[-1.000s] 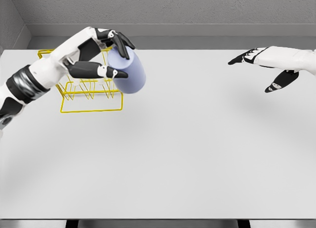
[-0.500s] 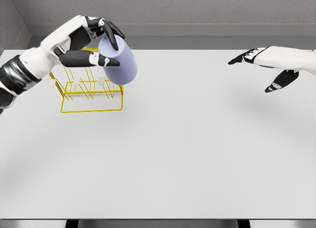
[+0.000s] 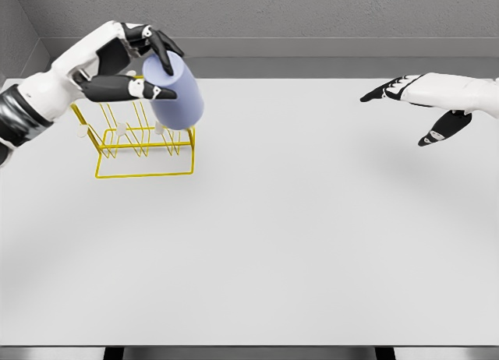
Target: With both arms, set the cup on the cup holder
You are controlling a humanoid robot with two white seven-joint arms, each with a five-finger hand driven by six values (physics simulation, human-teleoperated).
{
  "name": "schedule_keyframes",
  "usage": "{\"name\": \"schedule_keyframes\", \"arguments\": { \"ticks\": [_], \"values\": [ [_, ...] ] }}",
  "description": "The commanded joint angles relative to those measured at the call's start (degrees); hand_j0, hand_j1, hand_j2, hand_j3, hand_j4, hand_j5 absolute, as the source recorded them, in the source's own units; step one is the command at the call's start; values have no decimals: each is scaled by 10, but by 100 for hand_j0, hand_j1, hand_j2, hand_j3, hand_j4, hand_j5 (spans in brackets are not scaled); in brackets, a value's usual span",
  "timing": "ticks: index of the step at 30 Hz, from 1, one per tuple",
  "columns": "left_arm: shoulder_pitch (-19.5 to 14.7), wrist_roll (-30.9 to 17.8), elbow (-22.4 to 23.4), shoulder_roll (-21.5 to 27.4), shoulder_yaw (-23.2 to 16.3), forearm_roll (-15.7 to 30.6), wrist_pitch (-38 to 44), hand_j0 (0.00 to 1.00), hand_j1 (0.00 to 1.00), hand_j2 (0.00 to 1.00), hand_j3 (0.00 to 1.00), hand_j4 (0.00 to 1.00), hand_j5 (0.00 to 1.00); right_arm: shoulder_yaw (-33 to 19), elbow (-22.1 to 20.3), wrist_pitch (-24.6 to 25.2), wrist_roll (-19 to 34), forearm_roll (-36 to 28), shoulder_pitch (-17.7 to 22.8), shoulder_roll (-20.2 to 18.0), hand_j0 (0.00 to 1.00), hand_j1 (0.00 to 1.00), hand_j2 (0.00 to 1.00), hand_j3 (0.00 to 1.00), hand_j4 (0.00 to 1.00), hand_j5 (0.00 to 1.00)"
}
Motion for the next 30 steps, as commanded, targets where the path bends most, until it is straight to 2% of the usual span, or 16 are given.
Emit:
{"name": "schedule_keyframes", "arguments": {
  "ticks": [1,17,30],
  "values": [
    [0,0,2,5,1,3,1,31,31,31,31,31,31,-1,0,1,0,-3,0,0,100,100,100,100,100,100],
    [3,-2,40,14,1,-1,1,31,31,31,31,31,31,-1,0,1,0,-3,0,0,100,100,100,100,100,100],
    [3,-3,38,11,0,0,1,31,31,31,31,31,31,-1,0,1,0,-3,0,0,100,100,100,100,100,100]
  ]
}}
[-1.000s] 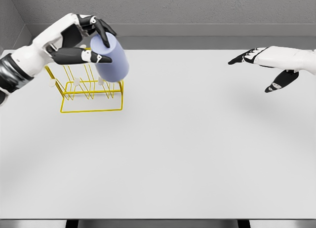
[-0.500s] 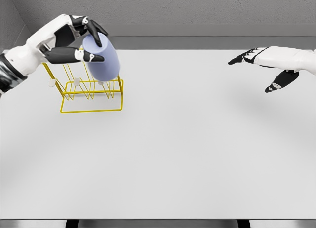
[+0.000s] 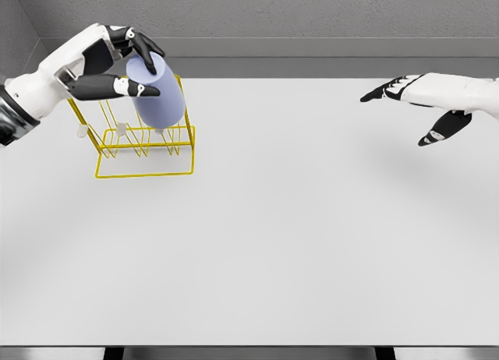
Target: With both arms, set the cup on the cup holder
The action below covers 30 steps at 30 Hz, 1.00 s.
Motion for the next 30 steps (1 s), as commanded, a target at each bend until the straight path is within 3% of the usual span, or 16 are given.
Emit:
{"name": "schedule_keyframes", "arguments": {
  "ticks": [1,27,28,30],
  "values": [
    [1,0,-1,1,0,3,1,31,31,31,31,31,31,-1,0,1,0,-3,-1,0,100,100,100,100,100,100],
    [13,-1,-3,6,-1,2,-6,31,31,31,31,31,31,-1,0,0,0,-3,2,0,100,100,100,100,100,100],
    [13,-2,-3,6,-1,1,-6,37,37,37,37,37,37,-1,0,1,0,-2,2,0,100,100,100,100,100,100],
    [13,-30,-3,7,0,1,-7,60,60,60,60,60,60,-1,0,1,0,-3,2,0,100,100,100,100,100,100]
  ]
}}
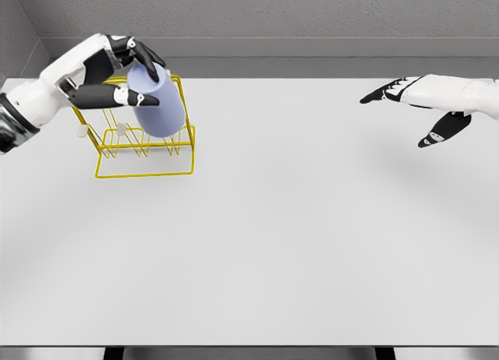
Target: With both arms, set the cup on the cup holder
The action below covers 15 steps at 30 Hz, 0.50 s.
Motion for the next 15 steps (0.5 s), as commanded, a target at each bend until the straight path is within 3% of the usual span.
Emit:
{"name": "schedule_keyframes", "arguments": {
  "ticks": [1,7,13,15],
  "values": [
    [0,-17,-1,2,1,2,0,63,63,63,63,63,63,-1,0,2,0,-3,0,0,100,100,100,100,100,100],
    [0,-30,-1,8,1,1,-1,75,75,75,75,75,75,-1,0,2,0,-3,0,0,100,100,100,100,100,100],
    [0,-33,0,12,1,1,-1,78,78,78,78,78,78,-1,0,1,0,-3,0,0,100,100,100,100,100,100],
    [-1,-33,0,12,1,1,-2,93,93,93,93,93,93,-1,0,1,0,-3,0,0,100,100,100,100,100,100]
  ]
}}
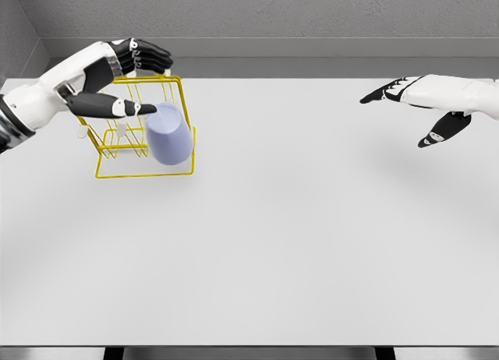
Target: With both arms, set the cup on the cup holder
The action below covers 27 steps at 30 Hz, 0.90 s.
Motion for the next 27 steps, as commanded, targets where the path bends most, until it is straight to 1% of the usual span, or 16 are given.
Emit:
{"name": "schedule_keyframes", "arguments": {
  "ticks": [1,2,11,12,16,18,20,21,23,24,25,27],
  "values": [
    [0,-1,1,1,1,1,-2,96,96,96,96,96,96,-1,0,1,0,-3,0,0,100,100,100,100,100,100],
    [0,-1,1,1,1,1,-4,98,98,98,98,98,98,-1,0,1,0,-3,0,0,100,100,100,100,100,100],
    [3,0,2,1,0,1,-4,98,98,98,98,98,98,-1,0,1,0,-3,0,0,100,100,100,100,100,100],
    [2,0,-1,1,0,4,-3,100,100,100,100,100,100,-1,0,1,0,-3,0,0,100,100,100,100,100,100],
    [2,0,-4,2,1,6,-4,100,100,100,100,100,100,-1,-1,1,0,-3,0,0,100,100,100,100,100,100],
    [3,0,-13,18,1,9,-5,100,100,100,100,100,100,-1,-1,1,0,-2,0,0,100,100,100,100,100,100],
    [16,-1,-20,27,7,11,-15,100,100,100,100,100,100,-1,-1,1,0,-3,0,0,100,100,100,100,100,100],
    [30,0,-28,36,21,12,-16,100,100,100,100,100,100,-1,-1,1,0,-2,0,0,100,100,100,100,100,100],
    [83,0,-55,51,69,12,-17,100,100,100,100,100,100,-1,-1,1,0,-3,0,0,100,100,100,100,100,100],
    [99,-1,-68,55,85,10,-17,100,100,100,100,100,100,-1,0,1,0,-3,0,0,100,100,100,100,100,100],
    [108,0,-78,70,92,13,-26,100,100,100,100,100,100,-1,-1,1,0,-3,0,0,100,100,100,100,100,100],
    [115,-1,-81,76,93,13,-48,100,100,100,100,100,100,-1,-1,1,0,-3,0,0,100,100,100,100,100,100]
  ]
}}
